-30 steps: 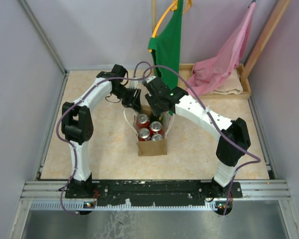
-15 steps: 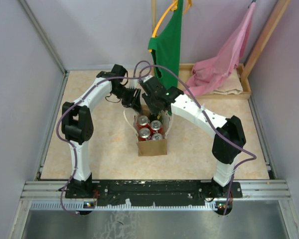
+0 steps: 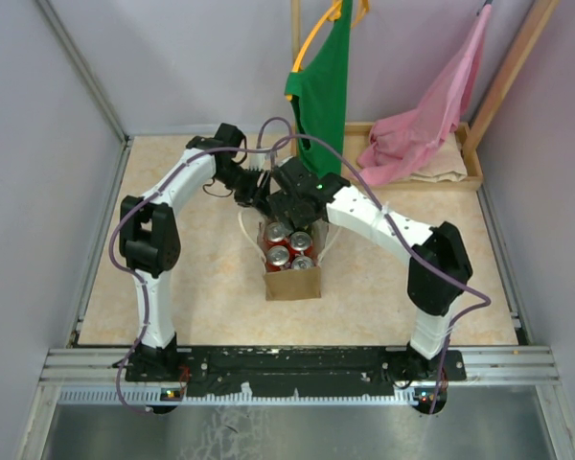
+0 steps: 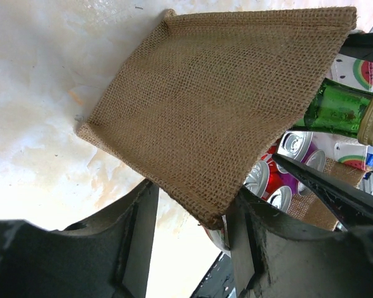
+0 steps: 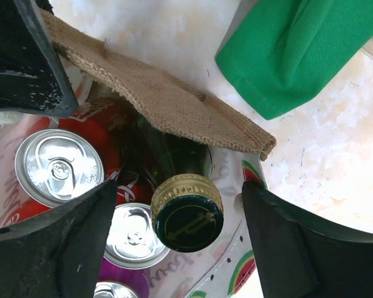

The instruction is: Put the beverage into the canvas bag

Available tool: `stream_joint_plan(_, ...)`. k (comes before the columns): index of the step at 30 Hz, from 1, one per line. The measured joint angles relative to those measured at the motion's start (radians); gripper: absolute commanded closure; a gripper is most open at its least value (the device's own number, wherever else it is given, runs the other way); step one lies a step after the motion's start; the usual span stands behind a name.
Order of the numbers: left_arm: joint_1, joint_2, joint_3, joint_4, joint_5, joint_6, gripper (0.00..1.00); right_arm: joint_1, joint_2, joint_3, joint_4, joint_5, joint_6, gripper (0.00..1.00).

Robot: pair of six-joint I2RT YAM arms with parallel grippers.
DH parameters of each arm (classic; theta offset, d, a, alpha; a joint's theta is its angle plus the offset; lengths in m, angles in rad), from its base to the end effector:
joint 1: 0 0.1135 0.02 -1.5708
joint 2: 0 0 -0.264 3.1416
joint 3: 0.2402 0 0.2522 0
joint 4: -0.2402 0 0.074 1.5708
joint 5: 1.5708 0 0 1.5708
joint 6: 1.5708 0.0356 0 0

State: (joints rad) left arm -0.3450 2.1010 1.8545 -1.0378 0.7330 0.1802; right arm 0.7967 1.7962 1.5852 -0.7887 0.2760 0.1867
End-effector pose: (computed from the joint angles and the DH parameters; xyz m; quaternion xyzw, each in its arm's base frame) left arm 0.4005 -0.1692 0.2433 0.2893 0.8791 -0.3645 0.1036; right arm 0.2793 0.2718 0.2871 -0.2484 0.9182 0.0154 0.3083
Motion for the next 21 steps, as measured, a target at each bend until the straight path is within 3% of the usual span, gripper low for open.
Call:
stream_joint_plan(4, 0.000, 0.000, 0.002, 0.002, -0.004, 0.000, 0.40, 0.002, -0.016, -0.001, 0.016, 0.004, 0.006, 0.15)
stream_joint_plan(7, 0.000, 0.000, 0.013, 0.006, -0.010, -0.002, 0.28, 0.002, -0.048, 0.000, 0.031, 0.012, 0.008, 0.09)
stream_joint_plan(8, 0.000, -0.001, 0.017, 0.013, -0.012, -0.005, 0.20, 0.002, -0.060, 0.003, 0.038, 0.016, 0.008, 0.02)
stream_joint_plan(9, 0.000, -0.003, 0.018, 0.018, -0.014, -0.005, 0.03, 0.002, -0.069, 0.010, 0.043, 0.019, 0.009, 0.01)
stream_joint_plan(10, 0.000, -0.007, 0.018, 0.028, -0.019, -0.008, 0.00, 0.002, -0.078, 0.022, 0.046, 0.021, 0.008, 0.01)
stream_joint_plan(15, 0.000, -0.043, 0.021, 0.087, -0.049, -0.027, 0.00, -0.007, -0.134, 0.087, 0.068, 0.023, 0.016, 0.01)
stream_joint_plan(21, 0.008, -0.185, 0.001, 0.226, -0.076, -0.072, 0.00, -0.101, -0.175, 0.145, 0.062, -0.088, 0.116, 0.01)
